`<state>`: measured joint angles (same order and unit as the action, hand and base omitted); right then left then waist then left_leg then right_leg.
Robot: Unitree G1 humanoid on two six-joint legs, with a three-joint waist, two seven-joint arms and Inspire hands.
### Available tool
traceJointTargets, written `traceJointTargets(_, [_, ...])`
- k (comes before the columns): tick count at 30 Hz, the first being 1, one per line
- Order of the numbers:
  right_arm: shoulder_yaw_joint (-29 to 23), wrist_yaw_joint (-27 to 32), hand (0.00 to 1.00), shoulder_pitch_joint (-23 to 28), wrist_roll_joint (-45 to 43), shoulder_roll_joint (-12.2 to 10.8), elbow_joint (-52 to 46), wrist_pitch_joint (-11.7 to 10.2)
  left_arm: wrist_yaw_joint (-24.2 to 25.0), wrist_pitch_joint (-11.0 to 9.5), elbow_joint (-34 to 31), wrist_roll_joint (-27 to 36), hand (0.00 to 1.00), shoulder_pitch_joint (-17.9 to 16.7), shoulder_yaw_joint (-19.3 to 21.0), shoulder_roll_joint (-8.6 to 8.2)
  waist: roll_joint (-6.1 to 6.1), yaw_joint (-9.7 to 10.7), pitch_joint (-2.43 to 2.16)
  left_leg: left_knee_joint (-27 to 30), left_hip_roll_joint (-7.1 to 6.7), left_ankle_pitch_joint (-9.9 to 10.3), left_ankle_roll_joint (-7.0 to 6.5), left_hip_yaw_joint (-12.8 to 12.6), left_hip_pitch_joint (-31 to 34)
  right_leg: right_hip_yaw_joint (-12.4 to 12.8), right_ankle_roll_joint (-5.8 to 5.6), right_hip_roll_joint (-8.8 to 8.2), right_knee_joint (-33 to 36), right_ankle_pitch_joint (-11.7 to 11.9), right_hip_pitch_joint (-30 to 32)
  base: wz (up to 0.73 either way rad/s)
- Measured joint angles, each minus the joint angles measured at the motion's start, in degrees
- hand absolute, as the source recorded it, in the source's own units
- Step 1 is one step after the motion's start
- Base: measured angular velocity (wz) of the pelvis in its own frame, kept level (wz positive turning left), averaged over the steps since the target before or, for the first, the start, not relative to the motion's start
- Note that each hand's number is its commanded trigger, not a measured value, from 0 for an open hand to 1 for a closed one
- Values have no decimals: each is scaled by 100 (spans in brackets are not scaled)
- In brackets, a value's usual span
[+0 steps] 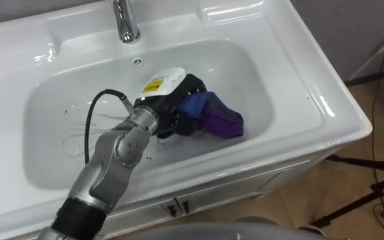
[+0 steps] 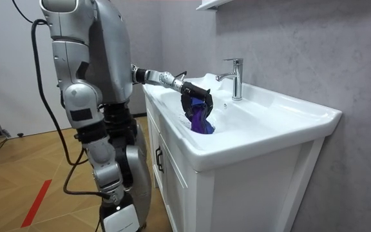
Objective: Wipe basin
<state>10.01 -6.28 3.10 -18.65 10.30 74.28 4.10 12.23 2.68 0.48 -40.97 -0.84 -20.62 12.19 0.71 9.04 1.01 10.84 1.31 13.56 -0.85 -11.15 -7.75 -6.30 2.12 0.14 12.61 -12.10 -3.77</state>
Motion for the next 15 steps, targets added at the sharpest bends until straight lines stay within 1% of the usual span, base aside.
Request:
traceJointTargets(2, [-1, -14, 0, 4, -8, -5, -22, 83, 0, 40, 33, 2, 100, 15, 4, -23, 2, 9, 1, 4, 3, 0, 0, -18, -5, 7, 0, 2, 2, 0, 0, 0])
traceJointTargets(4, [-1, -22, 0, 39, -25, -20, -68, 113, 1, 124, 176, 12, 100, 78, 4, -64, 1, 9, 1, 9, 5, 0, 0, -37, -2, 10, 0, 4, 2, 0, 3, 0])
traceJointTargets(5, [2, -36, 0, 44, -33, -48, -78, 163, 15, 207, 302, 14, 100, 147, -13, -126, 2, 22, 1, 9, 5, 0, 0, -37, 0, 6, 0, 4, 0, 0, 3, 0])
traceJointTargets(8, [1, -97, 0, 58, -51, -135, -139, 320, 58, 366, 709, 18, 100, 364, -11, -272, -1, 26, 0, 15, 4, 0, 0, -39, 15, 2, 0, 2, 0, 0, 16, -1])
traceJointTargets(11, [-4, -159, 0, 97, -229, -180, -308, 372, 58, 453, 1043, 18, 100, 429, 27, -381, -9, 24, -7, 10, 3, 0, 0, -66, 31, 42, 2, 5, 12, 1, 61, -8])
traceJointTargets(15, [-4, -208, 0, 83, -241, -177, -334, 447, -41, 446, 1354, 19, 100, 459, 41, -463, -5, 14, -18, 7, 5, 0, 0, -125, 20, 102, 2, 7, 81, 3, 77, -6])
